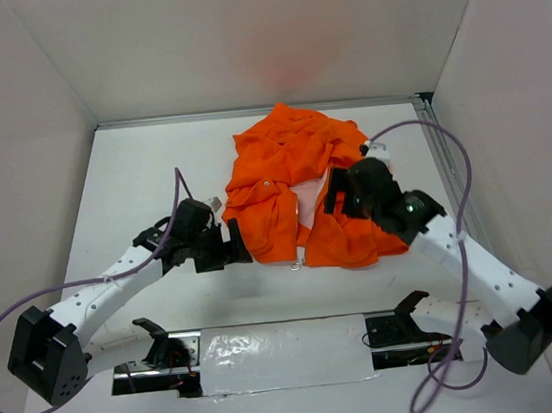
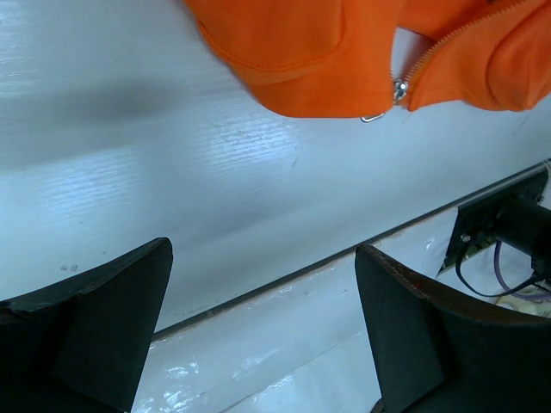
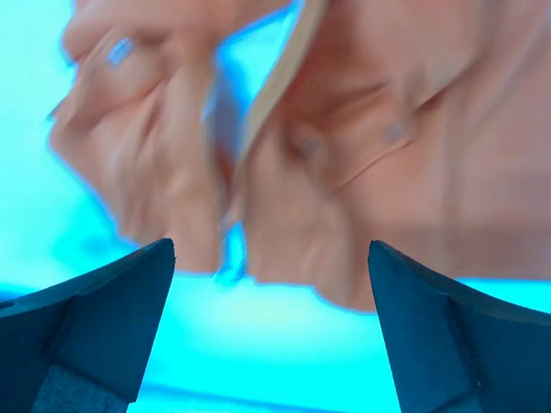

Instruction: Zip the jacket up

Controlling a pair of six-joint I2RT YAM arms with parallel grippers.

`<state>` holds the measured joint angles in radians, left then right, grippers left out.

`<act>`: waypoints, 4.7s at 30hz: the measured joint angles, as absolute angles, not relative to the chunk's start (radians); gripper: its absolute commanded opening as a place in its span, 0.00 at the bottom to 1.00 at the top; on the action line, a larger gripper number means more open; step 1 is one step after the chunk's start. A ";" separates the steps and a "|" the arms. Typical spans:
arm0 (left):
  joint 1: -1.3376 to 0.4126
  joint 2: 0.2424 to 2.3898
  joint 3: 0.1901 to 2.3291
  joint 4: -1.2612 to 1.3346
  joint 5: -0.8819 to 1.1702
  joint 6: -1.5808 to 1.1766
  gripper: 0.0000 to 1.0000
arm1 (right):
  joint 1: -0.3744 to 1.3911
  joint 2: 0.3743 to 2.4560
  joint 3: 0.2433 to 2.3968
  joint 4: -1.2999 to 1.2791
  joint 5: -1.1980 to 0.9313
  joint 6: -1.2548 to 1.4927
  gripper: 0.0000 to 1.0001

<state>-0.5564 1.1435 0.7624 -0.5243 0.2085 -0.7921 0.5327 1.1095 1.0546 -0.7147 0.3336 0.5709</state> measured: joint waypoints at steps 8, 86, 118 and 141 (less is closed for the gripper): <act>-0.583 1.095 0.728 -0.526 0.211 -0.818 0.99 | 0.857 1.099 0.841 -0.681 0.237 0.781 1.00; -0.673 1.169 0.815 -0.554 0.203 -0.838 0.99 | 0.847 1.412 0.693 -0.403 0.314 0.869 0.00; -0.828 1.961 1.386 -0.748 0.022 -1.029 0.90 | 0.772 0.933 0.486 -0.411 0.215 0.769 0.00; -0.828 1.991 1.395 -0.700 0.054 -1.031 0.00 | 0.765 0.947 0.440 -0.355 0.180 0.752 0.00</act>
